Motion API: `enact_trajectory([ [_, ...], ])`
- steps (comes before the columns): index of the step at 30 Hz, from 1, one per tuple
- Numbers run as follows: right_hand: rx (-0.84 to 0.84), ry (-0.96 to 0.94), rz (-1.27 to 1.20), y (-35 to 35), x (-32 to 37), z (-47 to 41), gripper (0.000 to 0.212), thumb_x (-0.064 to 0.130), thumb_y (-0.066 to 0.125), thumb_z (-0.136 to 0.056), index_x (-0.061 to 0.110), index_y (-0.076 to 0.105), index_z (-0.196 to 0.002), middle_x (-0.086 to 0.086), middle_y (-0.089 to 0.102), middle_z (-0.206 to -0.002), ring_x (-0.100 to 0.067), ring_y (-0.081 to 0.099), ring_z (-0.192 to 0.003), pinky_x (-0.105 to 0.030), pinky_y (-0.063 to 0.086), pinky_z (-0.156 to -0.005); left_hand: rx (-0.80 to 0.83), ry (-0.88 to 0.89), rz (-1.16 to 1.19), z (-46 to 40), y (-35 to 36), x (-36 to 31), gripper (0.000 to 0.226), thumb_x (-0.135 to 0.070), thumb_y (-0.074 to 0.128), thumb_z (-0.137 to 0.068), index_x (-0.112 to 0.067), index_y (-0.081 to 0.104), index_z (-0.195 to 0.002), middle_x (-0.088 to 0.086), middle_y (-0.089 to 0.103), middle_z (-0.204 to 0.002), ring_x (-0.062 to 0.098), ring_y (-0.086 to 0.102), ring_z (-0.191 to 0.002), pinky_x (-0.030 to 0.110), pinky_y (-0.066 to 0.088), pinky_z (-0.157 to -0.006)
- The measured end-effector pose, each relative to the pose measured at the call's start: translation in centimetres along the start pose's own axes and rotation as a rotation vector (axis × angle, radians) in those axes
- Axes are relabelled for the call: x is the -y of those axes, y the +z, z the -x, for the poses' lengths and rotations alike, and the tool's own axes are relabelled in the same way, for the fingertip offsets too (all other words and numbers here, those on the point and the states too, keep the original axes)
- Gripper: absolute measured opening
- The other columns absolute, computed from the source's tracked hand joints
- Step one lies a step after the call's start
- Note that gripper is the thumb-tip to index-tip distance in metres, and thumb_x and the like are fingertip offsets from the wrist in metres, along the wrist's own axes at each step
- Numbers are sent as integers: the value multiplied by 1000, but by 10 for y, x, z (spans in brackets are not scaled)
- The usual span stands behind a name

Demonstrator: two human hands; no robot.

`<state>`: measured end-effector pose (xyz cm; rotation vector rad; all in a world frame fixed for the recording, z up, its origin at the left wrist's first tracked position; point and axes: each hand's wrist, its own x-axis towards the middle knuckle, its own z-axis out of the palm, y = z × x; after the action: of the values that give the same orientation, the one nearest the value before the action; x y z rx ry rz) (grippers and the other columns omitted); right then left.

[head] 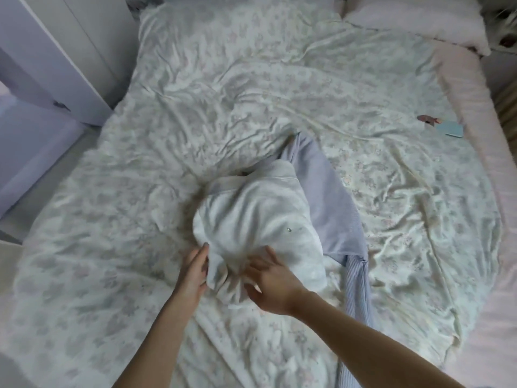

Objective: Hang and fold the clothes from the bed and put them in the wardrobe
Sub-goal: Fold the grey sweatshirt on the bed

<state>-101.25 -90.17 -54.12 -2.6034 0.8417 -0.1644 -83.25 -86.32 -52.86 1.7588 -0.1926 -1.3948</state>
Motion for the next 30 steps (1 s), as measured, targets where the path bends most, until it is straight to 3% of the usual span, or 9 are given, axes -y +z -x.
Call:
enact_trajectory([
  [2,-110,85,51,-1,-19,11,27,26,46,-78,17,68,-91,-2,65,-96,-22,60,-108,-48,31,-107,-42,23,-90,-17,8,4,48,-47,69,-79,-19,53,-114,0,59,-119,20,56,-110,42,43,-98],
  [5,-84,193,170,-12,-37,25,27,27,49,-75,20,65,-96,0,59,-114,-19,50,-122,-61,32,-99,-194,-44,-169,-30,26,13,51,-34,67,-86,-10,48,-127,4,54,-119,24,53,-111,37,42,-94],
  [8,49,298,288,-12,-54,44,28,30,48,-77,23,68,-95,2,50,-130,-16,35,-134,-66,38,-89,-256,26,-278,-25,39,30,30,-19,61,-89,3,59,-110,21,64,-109,35,60,-101,40,47,-84],
  [12,111,503,294,-8,-85,75,28,25,60,-74,22,64,-102,3,53,-135,-16,36,-132,-64,44,-83,-237,98,-470,-9,51,60,15,-14,58,-88,0,57,-95,19,64,-93,36,60,-91,36,45,-70],
  [16,-100,525,167,-26,-89,72,30,24,39,-76,20,59,-97,-5,60,-121,-27,55,-117,-55,45,-92,-570,370,-620,-5,59,55,28,-5,62,-79,4,55,-104,25,54,-109,42,48,-109,52,45,-84],
  [18,-194,544,170,-33,-85,55,38,25,38,-80,19,55,-114,-10,54,-129,-30,47,-122,-56,41,-98,-639,694,-723,1,72,37,43,-7,59,-78,-5,50,-120,22,47,-125,38,41,-119,54,35,-96],
  [22,-146,599,189,-26,-82,10,58,32,35,-84,23,34,-142,-10,36,-149,-31,33,-137,-65,24,-101,-299,1108,-1182,-16,106,11,56,-26,43,-82,-23,40,-137,11,34,-149,31,25,-140,56,18,-109],
  [26,-92,678,211,-1,-98,-12,59,40,35,-85,30,31,-143,-11,34,-150,-33,31,-138,-71,27,-97,-228,1044,-1437,-76,120,13,58,-43,37,-86,-34,31,-143,6,25,-155,36,14,-144,65,13,-110],
  [30,-89,633,303,28,-132,-10,57,47,34,-88,34,31,-144,-8,29,-153,-36,23,-141,-70,24,-101,-261,1029,-1430,-136,120,35,61,-56,39,-85,-38,31,-143,9,23,-156,44,12,-142,63,17,-110],
])
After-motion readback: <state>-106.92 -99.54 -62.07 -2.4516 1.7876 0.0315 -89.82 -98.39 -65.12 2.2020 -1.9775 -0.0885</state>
